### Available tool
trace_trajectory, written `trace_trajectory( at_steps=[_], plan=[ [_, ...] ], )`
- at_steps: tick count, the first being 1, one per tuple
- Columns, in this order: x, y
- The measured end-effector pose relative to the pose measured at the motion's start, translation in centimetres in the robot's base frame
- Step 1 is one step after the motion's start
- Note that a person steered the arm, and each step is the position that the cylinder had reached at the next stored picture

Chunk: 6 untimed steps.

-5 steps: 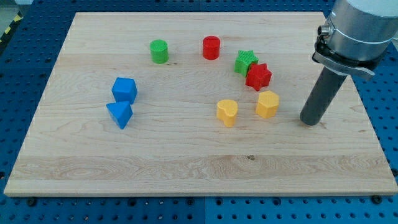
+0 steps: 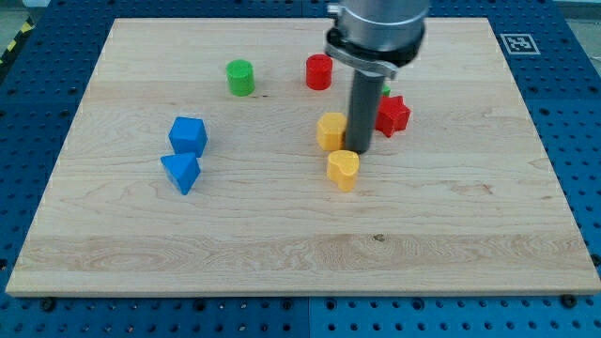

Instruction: Slide the yellow hexagon towards the green circle

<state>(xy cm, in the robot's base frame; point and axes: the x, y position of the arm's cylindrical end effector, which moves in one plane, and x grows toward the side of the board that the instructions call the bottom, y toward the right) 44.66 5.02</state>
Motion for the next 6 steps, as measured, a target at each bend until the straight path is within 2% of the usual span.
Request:
trace_trajectory(
  at_steps=[2,4,6],
  plan=[
    [-1.9,-6.3],
    [-2.5,-5.2],
    [-7.6,-4.4]
  ],
)
